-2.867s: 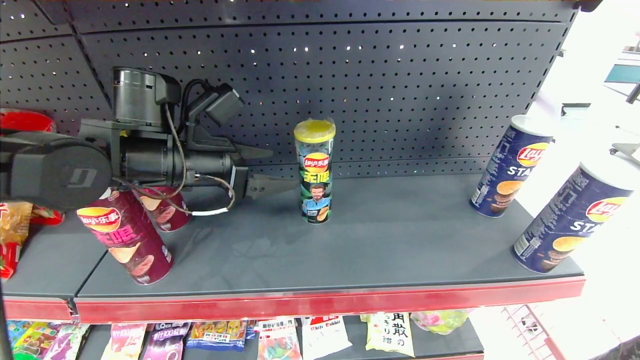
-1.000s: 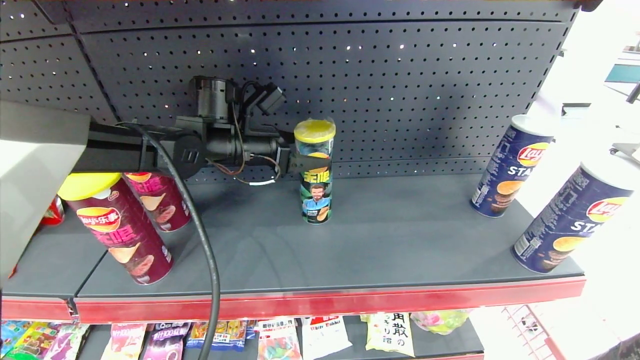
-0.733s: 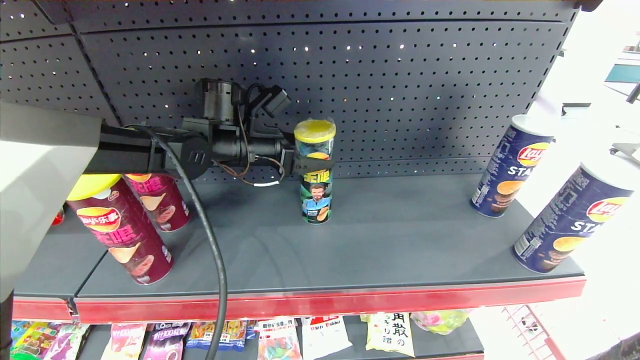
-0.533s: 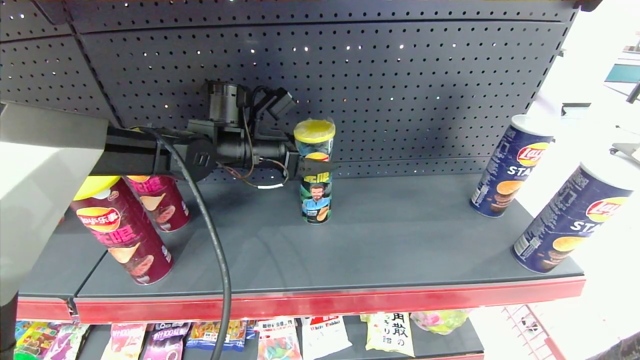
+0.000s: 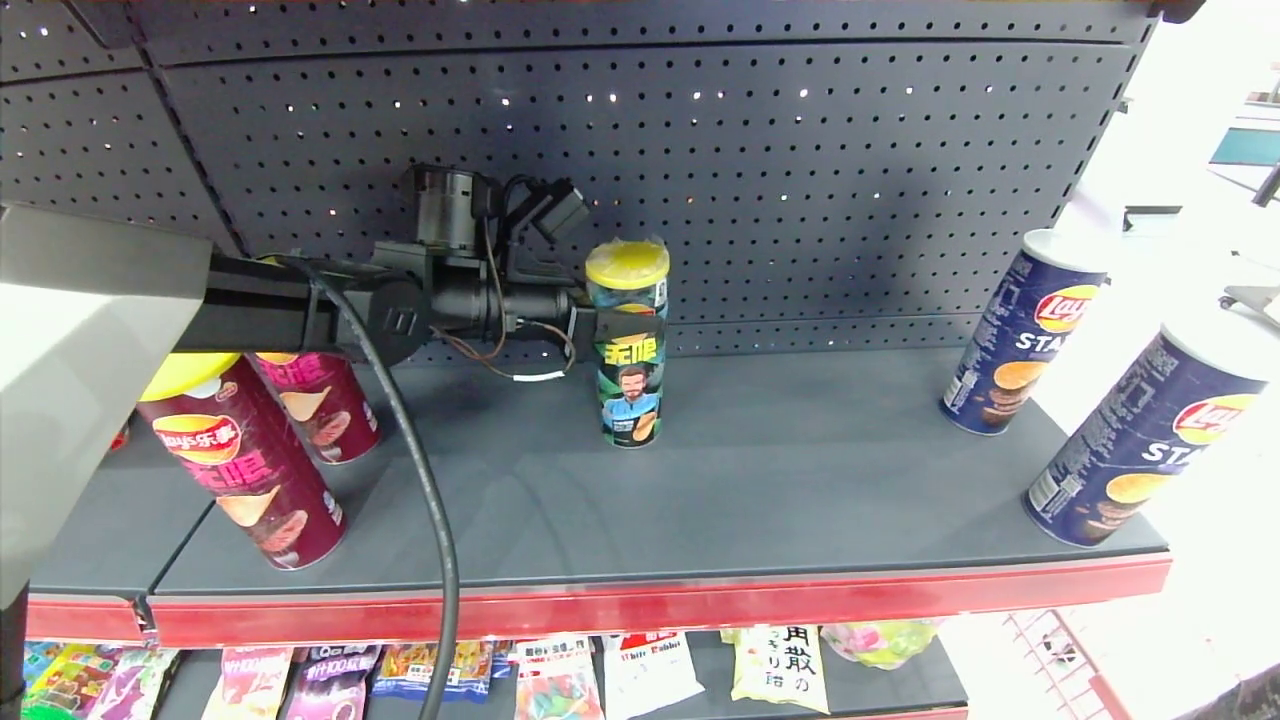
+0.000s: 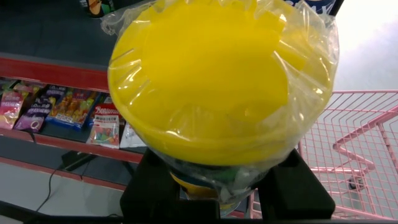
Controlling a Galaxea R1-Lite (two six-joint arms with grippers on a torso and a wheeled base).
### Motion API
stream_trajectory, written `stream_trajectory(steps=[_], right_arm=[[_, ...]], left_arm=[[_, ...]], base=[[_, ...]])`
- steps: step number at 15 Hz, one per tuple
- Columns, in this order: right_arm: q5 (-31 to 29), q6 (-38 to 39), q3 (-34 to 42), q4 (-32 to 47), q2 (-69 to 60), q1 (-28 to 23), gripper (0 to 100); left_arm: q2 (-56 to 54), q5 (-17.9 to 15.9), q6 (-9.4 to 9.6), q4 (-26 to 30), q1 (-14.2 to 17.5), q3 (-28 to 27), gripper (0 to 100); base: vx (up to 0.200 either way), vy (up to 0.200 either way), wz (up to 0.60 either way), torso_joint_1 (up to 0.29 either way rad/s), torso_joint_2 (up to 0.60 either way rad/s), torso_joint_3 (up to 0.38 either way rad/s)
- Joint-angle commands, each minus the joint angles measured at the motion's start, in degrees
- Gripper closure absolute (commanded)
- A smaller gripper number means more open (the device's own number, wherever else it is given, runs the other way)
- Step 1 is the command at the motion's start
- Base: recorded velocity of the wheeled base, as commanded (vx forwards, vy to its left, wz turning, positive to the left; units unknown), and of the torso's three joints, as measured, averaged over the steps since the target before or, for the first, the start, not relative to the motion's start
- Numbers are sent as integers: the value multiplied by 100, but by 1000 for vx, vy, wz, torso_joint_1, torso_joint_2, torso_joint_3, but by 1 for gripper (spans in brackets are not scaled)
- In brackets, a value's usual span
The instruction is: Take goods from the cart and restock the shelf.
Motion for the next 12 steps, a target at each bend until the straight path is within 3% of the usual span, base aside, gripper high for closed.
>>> stream_trajectory(steps=[1, 3, 7, 12], right_arm=[[4, -4, -10, -1, 7, 3, 100], [4, -4, -10, -1, -2, 3, 100], [4, -4, -19, -1, -2, 3, 100], [4, -4, -36, -9, -10, 3, 100]], left_arm=[[-323, -2, -47, 1, -24, 232, 100], [-947, 7, -619, -16, -279, 750, 100], [-1535, 86, -636, -60, -613, 1629, 100], [-1702, 446, -680, -1510, -806, 2921, 100]], base=[[0, 0, 0, 0, 0, 0], [0, 0, 0, 0, 0, 0], [0, 0, 0, 0, 0, 0], [0, 0, 0, 0, 0, 0]])
